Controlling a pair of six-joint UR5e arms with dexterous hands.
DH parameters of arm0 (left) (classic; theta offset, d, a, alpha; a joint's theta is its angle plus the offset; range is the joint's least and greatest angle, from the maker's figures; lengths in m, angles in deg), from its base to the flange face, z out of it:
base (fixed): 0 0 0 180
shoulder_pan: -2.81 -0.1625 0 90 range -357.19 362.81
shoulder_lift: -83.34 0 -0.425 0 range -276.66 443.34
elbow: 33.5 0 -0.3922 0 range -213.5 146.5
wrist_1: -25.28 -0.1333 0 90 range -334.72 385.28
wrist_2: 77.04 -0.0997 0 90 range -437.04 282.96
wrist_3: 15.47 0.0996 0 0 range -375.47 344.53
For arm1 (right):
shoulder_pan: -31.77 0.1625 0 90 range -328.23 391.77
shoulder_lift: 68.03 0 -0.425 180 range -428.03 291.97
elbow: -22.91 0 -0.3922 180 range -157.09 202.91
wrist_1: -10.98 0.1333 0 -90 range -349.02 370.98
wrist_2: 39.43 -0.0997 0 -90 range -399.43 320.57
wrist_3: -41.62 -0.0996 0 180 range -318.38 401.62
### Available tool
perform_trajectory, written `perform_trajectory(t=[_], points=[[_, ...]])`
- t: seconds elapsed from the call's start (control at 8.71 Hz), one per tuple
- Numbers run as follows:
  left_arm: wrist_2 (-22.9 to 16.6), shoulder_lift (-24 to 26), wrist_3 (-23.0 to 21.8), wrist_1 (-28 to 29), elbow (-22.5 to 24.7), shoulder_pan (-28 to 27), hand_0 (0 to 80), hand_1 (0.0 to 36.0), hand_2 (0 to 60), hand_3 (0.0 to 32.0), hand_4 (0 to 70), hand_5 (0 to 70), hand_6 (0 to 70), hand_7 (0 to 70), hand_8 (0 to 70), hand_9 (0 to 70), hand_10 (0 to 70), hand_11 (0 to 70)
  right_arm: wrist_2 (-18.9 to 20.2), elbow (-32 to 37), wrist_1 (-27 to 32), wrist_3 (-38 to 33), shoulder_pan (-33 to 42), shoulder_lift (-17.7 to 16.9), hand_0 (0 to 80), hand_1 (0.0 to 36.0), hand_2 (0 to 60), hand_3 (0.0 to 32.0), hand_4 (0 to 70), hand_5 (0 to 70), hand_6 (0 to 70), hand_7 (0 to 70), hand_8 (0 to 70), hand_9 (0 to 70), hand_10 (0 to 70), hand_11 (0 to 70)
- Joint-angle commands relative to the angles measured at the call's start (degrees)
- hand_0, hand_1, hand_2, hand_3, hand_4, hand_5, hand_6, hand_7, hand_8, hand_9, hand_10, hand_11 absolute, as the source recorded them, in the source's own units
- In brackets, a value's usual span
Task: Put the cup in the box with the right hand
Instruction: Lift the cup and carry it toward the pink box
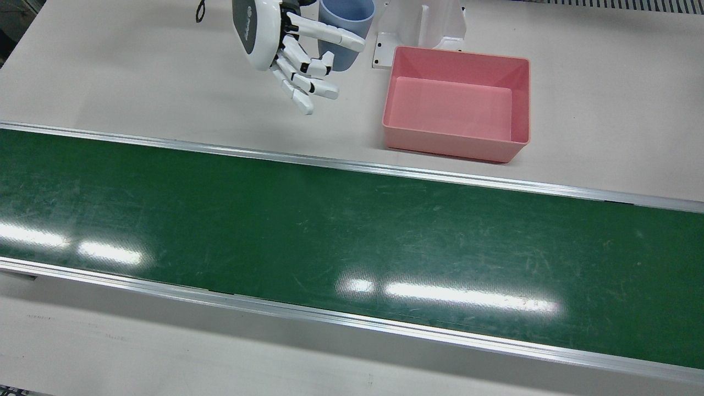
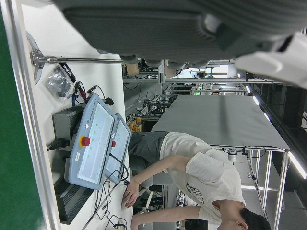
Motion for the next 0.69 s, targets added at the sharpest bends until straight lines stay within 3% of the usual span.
perform_trajectory(t=[0.0,0.34,0.46,0.57], points=[[0.0,0.0,0.0,0.0,0.0,0.0,0.0,0.0,0.0,0.0,0.0,0.0,0.0,0.0,0.0,0.0,0.0,0.0,-2.5,2.1,0.7,8.1,-10.0,3.8,46.6,13.6,39.5,0.0,70.0,0.0,19.6,70.0,14.4,35.7,8.7,11.5],[0.0,0.0,0.0,0.0,0.0,0.0,0.0,0.0,0.0,0.0,0.0,0.0,0.0,0.0,0.0,0.0,0.0,0.0,-2.7,5.4,1.5,7.3,-12.3,3.5,46.4,13.0,38.9,0.0,70.0,0.0,19.7,70.0,14.5,35.7,9.8,13.0],[0.0,0.0,0.0,0.0,0.0,0.0,0.0,0.0,0.0,0.0,0.0,0.0,0.0,0.0,0.0,0.0,0.0,0.0,-2.8,5.7,1.6,7.2,-12.1,3.7,45.6,10.7,33.8,0.0,70.0,0.0,19.5,70.0,13.1,34.0,9.2,12.1],[0.0,0.0,0.0,0.0,0.0,0.0,0.0,0.0,0.0,0.0,0.0,0.0,0.0,0.0,0.0,0.0,0.0,0.0,-3.5,7.0,1.6,7.2,-12.2,4.1,45.6,3.7,11.3,0.0,70.0,0.0,17.6,70.0,10.0,28.8,7.3,9.3]])
